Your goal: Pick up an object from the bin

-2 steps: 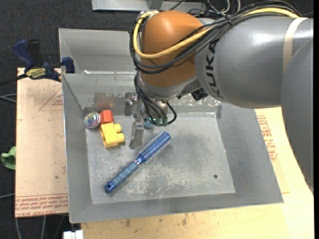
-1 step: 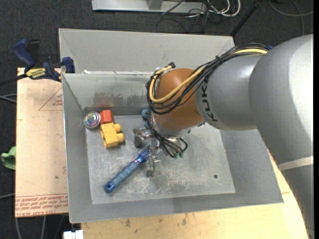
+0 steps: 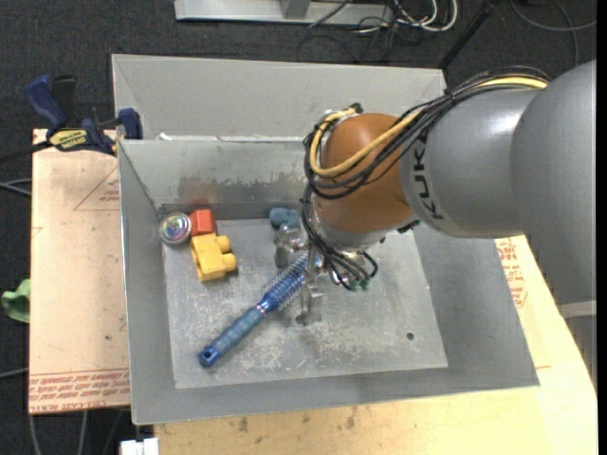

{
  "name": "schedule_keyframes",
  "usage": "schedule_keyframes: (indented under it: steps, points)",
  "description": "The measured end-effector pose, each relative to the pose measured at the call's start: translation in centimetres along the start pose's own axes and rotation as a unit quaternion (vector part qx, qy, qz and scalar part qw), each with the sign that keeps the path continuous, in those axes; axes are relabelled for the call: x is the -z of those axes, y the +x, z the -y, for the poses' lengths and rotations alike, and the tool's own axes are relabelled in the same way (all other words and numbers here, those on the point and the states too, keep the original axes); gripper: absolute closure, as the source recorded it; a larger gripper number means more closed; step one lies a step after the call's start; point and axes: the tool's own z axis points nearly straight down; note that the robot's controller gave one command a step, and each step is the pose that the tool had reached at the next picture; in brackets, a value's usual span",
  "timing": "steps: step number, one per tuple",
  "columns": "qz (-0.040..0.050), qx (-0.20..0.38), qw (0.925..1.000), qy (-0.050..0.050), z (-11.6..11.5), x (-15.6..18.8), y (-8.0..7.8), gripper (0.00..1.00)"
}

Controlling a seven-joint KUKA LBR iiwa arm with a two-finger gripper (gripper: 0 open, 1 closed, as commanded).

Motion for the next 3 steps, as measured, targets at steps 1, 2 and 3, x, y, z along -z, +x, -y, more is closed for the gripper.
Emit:
schedule_keyframes:
  steps: [1,2,3]
  points:
    - [-0.0002,0.017,0.9999,0.0,3.1,-0.1,0.0,0.0]
    - [-0.0011,0.104,0.9945,-0.001,2.4,-3.2,-1.2,0.0]
    - [-0.0006,0.103,0.9947,-0.001,2.4,-3.2,-1.3,0.0]
